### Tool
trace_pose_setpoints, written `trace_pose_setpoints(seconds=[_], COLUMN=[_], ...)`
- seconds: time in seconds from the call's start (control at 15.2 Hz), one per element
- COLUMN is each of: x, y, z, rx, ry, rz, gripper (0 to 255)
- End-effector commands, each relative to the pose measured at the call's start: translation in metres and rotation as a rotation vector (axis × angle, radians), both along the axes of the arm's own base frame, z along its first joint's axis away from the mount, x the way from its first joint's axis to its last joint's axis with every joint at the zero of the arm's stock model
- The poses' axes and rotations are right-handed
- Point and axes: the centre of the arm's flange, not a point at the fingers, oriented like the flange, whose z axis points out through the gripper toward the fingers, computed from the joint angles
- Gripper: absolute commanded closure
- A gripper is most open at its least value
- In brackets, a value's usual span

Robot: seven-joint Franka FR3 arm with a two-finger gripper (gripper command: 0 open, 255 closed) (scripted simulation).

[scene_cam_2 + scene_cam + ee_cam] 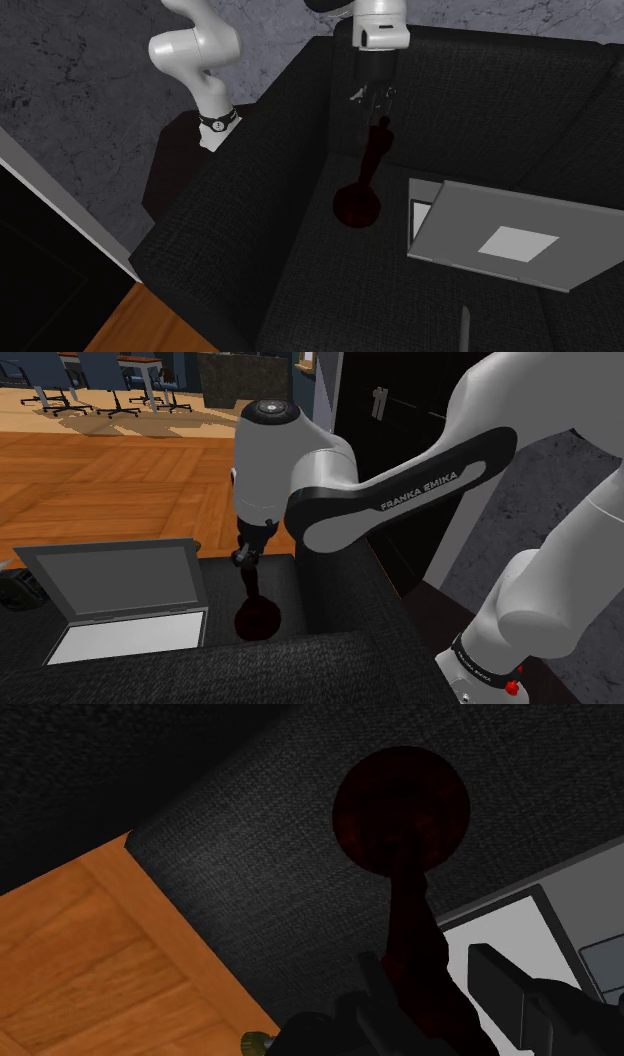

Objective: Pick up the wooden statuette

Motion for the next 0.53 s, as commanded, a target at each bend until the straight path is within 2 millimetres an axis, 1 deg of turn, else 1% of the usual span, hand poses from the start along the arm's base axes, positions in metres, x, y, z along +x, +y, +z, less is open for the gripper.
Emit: trace_pose_setpoints(seconds=[0.0,0.33,0.46], x=[0.0,0.0,0.0], y=[0.0,0.0,0.0], z=[0.01,0.036,0.037], rx=[0.0,0.0,0.001], ry=[-0.001,-0.001,-0.001], rz=[0.0,0.0,0.0], gripper=[255,255,255])
